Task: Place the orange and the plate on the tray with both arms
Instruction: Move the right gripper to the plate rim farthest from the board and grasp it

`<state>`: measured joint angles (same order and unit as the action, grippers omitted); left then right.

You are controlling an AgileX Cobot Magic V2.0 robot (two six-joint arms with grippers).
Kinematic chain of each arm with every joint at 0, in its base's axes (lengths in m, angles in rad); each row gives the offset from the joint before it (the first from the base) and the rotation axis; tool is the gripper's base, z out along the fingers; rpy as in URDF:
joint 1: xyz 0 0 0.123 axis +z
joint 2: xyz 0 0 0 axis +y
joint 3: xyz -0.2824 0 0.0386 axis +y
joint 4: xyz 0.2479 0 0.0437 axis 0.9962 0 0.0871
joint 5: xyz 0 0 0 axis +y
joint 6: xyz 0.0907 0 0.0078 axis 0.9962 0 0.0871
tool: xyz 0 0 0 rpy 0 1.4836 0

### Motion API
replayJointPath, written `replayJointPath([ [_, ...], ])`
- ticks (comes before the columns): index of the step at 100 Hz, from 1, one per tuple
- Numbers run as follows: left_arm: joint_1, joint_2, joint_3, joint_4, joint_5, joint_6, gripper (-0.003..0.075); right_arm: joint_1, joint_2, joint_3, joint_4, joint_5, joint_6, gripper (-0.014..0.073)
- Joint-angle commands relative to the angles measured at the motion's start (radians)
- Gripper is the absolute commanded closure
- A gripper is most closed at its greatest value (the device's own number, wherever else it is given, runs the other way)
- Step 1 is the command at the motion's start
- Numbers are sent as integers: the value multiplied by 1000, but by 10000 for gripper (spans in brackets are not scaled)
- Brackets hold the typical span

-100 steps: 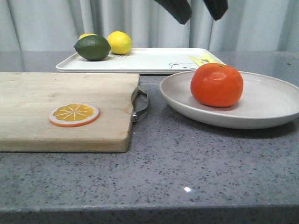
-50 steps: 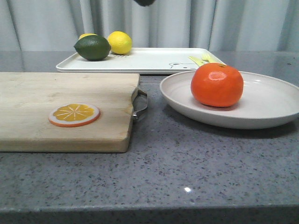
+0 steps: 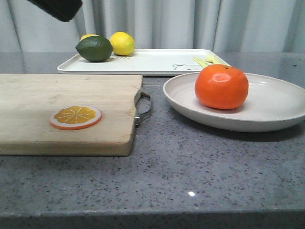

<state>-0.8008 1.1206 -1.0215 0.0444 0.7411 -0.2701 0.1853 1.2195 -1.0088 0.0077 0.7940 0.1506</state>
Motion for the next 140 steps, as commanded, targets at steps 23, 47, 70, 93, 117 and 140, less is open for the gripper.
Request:
replayJointPath([
  [23,-6,-136,40,39,-64,-39,739,14,135,-125,46,25,-20,234],
  [47,-6,-175,40,44,-64,-53,738,14,230,-157,46,40,-20,234],
  [70,-6,-180,40,44,-62,-53,739,14,277,-157,46,40,-20,234],
  [93,-6,-180,40,44,-62,-54,739,14,305,-157,46,41,-20,234],
  [117,-6,-180,40,44,-62,-54,739,14,309,-157,46,43,-20,375],
  [140,-6,-180,40,53,-62,-54,739,13,309,-157,46,44,-19,592],
])
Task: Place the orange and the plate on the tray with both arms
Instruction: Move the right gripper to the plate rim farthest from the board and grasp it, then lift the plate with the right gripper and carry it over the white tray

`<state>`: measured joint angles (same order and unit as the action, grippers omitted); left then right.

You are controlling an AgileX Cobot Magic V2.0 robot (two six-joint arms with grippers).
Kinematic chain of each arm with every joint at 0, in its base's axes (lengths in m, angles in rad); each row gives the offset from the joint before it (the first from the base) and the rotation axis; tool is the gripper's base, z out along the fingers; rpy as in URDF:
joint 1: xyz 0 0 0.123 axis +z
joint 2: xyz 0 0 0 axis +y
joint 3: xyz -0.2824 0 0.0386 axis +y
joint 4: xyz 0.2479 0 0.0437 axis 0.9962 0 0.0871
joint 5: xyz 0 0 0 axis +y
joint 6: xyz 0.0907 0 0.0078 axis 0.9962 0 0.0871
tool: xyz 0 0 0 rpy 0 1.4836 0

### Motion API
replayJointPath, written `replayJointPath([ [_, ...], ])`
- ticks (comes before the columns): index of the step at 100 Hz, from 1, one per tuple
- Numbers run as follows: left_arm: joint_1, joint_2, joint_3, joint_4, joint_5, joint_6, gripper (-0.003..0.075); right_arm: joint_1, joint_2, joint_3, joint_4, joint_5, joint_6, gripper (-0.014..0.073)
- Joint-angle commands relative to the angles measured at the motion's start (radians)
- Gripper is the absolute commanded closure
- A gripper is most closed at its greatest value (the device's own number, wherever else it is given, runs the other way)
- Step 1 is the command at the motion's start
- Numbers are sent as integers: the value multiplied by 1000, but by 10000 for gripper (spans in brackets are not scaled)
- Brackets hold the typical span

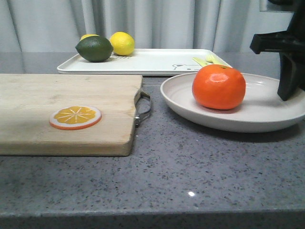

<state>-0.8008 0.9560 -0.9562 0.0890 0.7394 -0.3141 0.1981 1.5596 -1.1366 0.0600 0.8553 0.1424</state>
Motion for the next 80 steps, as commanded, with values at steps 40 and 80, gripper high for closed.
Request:
replayJointPath([
  [40,-6,-16,-25,10,-61,-10,739,-41,-50,-30,61,-53,-13,641],
  [80,-6,-16,-25,10,-59,-10,739,-97,-18,-186,297,-39,-171,662],
])
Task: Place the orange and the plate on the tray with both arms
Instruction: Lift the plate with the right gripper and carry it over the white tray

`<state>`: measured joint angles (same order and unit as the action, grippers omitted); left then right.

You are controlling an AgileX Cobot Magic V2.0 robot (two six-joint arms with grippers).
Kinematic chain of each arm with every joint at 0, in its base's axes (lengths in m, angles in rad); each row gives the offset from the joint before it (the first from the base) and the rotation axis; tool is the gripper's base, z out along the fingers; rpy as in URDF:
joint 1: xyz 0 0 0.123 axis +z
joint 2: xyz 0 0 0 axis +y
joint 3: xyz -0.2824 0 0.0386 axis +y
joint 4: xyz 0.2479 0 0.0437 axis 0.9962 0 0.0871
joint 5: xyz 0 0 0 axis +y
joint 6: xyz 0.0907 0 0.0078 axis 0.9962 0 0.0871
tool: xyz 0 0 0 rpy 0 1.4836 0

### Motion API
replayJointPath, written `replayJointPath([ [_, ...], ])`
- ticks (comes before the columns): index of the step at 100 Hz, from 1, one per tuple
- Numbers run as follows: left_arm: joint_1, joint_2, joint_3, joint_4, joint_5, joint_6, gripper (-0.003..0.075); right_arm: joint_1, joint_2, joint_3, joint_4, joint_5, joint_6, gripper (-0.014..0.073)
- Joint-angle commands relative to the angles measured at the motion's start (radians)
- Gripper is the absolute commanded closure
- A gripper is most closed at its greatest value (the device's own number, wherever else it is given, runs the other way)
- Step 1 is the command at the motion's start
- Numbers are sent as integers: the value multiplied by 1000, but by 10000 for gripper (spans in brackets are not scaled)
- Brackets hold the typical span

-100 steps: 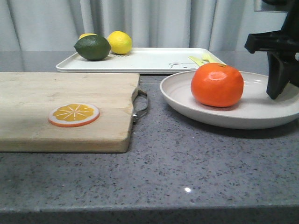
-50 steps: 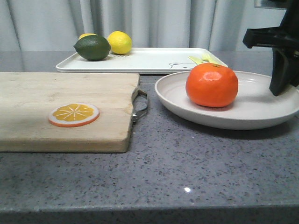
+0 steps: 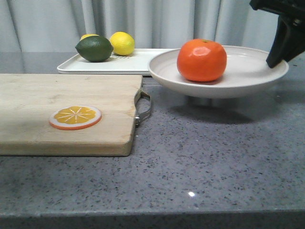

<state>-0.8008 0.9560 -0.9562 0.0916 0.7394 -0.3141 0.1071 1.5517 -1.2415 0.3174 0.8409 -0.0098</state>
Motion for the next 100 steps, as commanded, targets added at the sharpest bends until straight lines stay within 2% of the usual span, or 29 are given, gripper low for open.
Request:
replayJointPath([
  [1,-6,-16,-25,8,-59,-10,739,-6,-6,-92,40,-22,-19,662],
  [36,-6,-16,-25,8,-59,-13,739,4,222,-450,36,111,-19,659],
  [76,-6,-16,-25,8,-59,-13,739,20,557,-987,37,279,19,653],
  [100,-6,-16,-25,8,-59,-13,739,20,705,-1197,54,249,49,653],
])
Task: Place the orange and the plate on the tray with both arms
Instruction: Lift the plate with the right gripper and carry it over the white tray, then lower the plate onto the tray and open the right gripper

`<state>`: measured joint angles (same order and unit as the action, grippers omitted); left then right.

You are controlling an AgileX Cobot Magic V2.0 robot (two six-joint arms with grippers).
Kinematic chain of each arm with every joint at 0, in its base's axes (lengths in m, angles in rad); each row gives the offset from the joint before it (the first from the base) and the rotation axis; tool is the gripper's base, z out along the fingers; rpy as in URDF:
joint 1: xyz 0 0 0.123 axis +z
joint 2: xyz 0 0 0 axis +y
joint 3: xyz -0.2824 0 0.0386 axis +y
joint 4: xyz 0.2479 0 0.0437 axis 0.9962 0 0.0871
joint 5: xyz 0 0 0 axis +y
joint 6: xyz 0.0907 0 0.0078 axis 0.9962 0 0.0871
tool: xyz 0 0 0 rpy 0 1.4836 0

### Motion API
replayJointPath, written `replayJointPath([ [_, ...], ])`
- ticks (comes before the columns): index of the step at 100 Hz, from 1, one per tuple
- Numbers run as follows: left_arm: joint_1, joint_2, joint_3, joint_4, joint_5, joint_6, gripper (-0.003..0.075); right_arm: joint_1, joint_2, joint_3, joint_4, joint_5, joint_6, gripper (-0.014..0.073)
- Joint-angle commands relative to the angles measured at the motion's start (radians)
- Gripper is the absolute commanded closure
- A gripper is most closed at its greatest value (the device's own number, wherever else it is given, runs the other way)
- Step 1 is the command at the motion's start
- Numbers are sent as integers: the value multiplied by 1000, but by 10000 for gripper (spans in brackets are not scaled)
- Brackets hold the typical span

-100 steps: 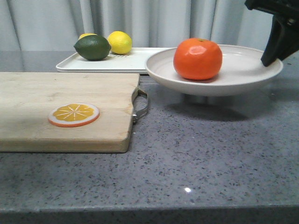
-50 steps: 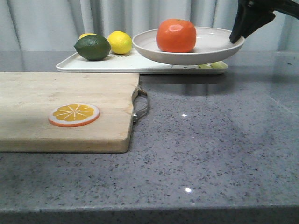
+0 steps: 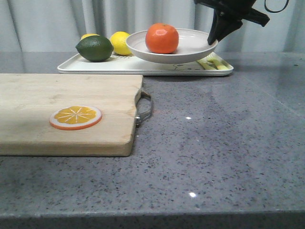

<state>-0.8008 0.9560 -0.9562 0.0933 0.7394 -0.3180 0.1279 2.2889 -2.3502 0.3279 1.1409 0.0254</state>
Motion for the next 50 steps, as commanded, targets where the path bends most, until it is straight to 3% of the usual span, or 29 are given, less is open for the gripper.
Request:
replayJointPath([
  [1,-6,-16,-25,6,-59,-9,739,-1,-28,-92,47,-52,13,653],
  [50,-6,-16,-25,6,-59,-9,739,6,60,-144,97,-113,13,653],
])
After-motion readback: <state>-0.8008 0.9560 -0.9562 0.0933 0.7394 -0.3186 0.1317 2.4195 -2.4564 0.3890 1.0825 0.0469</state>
